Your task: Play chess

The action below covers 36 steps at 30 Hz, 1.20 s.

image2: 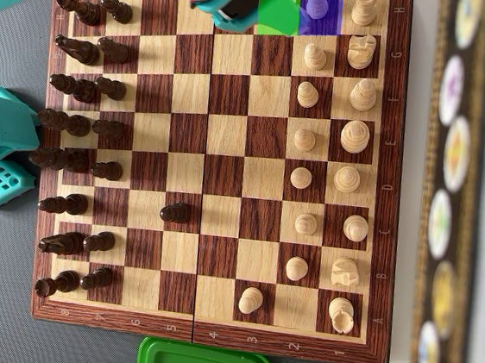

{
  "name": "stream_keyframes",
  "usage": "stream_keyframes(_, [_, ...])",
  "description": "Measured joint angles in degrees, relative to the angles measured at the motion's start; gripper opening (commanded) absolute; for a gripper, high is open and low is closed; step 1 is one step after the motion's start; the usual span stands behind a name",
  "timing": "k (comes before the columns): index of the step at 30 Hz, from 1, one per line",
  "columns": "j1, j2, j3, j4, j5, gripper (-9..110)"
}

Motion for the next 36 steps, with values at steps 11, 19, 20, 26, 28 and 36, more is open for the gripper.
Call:
stream_keyframes(11, [0.3, -1.7, -1.1, -0.2, 0.0, 16])
stream_keyframes(19, [0.3, -1.7, -3.2, -0.2, 0.0, 17])
stream_keyframes(20, [0.3, -1.7, -3.2, -0.2, 0.0, 17])
stream_keyframes(26, [0.3, -5.4, -5.1, -0.2, 0.0, 17])
stream_keyframes(28, [0.3, -6.3, -6.6, -0.1, 0.0, 17])
stream_keyframes(36, [0.3, -7.1, -7.8, -0.2, 0.0, 16])
